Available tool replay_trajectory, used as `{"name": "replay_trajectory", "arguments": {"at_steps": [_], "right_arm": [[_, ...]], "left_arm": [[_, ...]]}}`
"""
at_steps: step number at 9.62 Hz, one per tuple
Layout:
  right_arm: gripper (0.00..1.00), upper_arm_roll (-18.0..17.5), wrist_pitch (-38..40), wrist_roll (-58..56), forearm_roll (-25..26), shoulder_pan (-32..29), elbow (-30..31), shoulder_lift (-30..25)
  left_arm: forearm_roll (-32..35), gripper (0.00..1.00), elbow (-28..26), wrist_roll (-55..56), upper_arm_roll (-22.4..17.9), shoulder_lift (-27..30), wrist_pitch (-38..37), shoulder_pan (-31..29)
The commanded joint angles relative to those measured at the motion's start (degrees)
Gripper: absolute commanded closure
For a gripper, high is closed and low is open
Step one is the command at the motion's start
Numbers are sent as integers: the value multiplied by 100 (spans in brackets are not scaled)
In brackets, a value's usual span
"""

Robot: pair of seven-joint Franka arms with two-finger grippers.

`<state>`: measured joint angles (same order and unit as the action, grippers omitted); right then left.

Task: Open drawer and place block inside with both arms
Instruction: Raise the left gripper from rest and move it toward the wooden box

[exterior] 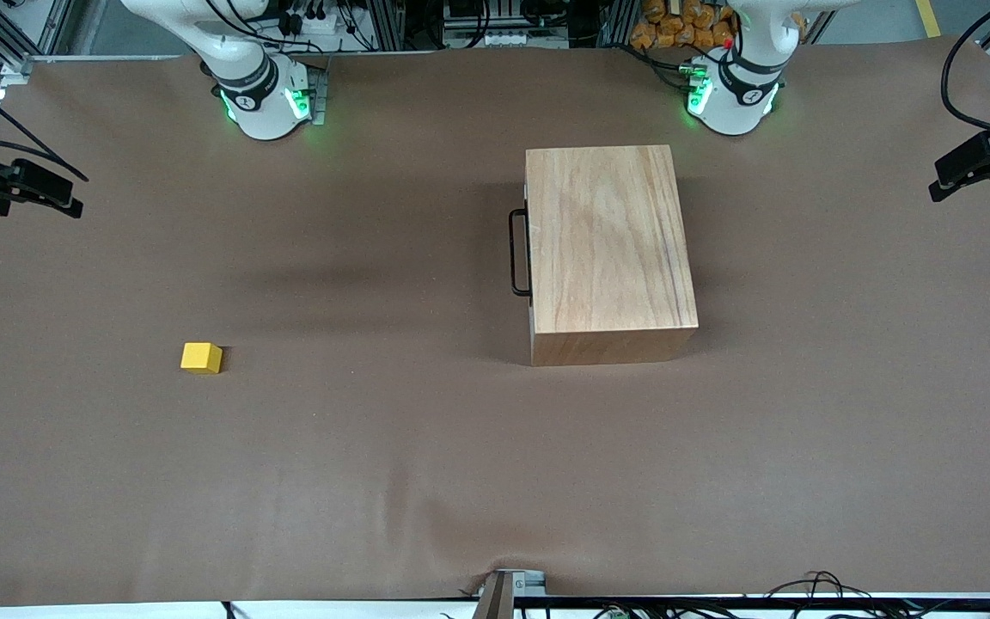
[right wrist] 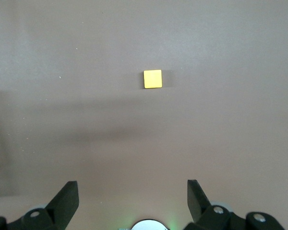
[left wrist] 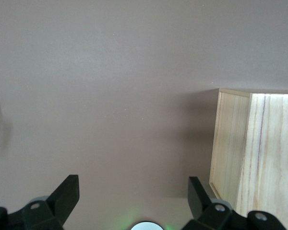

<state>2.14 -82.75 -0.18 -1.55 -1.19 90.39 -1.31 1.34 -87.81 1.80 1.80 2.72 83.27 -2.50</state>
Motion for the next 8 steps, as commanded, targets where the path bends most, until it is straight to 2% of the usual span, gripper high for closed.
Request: {"name": "replay_trajectory", "arguments": {"at_steps": [1,5,7,8], "right_arm": [[0,6,-118,27,-56,13,216,-142],[0,6,-215,27,-56,13,374,-159],[0,6,-267,27,-56,13,418,-168],[0,6,-268,27,-56,22,427,-168]], "left_arm": [[-90,0,168,-110,-31,-104,-136,38],[-46,0,220,-110,-13,-235,-118,74],[-72,0,755,-93,109,-735,-109,249],[-81,0,757,-32,206,-807,-109,371]]}}
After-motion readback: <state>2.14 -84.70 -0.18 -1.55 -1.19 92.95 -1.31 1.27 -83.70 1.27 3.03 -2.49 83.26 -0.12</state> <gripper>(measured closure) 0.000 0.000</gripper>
